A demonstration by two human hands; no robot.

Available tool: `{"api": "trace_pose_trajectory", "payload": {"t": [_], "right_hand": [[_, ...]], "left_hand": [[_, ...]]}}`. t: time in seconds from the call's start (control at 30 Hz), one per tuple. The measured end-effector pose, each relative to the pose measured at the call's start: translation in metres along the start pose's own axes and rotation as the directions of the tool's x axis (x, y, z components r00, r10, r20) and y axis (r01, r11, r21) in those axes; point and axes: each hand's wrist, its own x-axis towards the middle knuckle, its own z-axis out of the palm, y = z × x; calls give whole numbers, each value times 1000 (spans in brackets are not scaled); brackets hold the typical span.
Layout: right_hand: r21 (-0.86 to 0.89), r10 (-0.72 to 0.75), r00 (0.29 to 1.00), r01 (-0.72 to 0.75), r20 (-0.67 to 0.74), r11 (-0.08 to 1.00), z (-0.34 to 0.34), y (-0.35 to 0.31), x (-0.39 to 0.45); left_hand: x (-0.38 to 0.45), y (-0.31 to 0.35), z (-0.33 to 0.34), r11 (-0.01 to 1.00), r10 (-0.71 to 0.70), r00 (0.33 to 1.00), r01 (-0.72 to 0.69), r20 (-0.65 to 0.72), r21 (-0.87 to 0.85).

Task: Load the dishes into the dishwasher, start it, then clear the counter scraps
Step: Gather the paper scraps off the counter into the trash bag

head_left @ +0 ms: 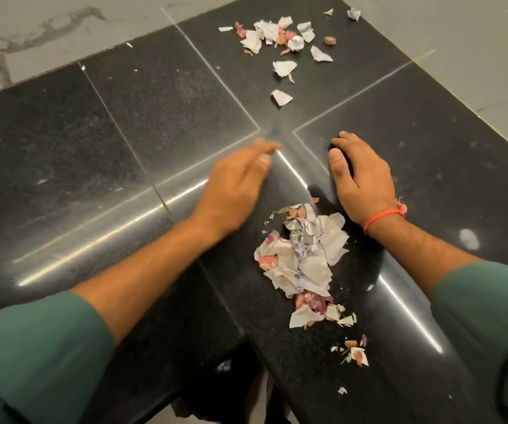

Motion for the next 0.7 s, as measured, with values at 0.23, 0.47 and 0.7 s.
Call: {"api": "trace_pose_trajectory", "payload": {"t": [0.23,0.47,0.7], "right_hand": [[95,-8,999,11,-35,995,-1,0,-1],[265,103,993,-83,-64,961,-11,-5,-4],[512,298,886,-451,355,731,-46,-13,3]], "left_hand": [[-3,-8,24,911,2,972,-99,236,401],[-50,34,82,906,94,944,-213,317,365],[-97,69,127,910,153,934,-261,324,323]]}}
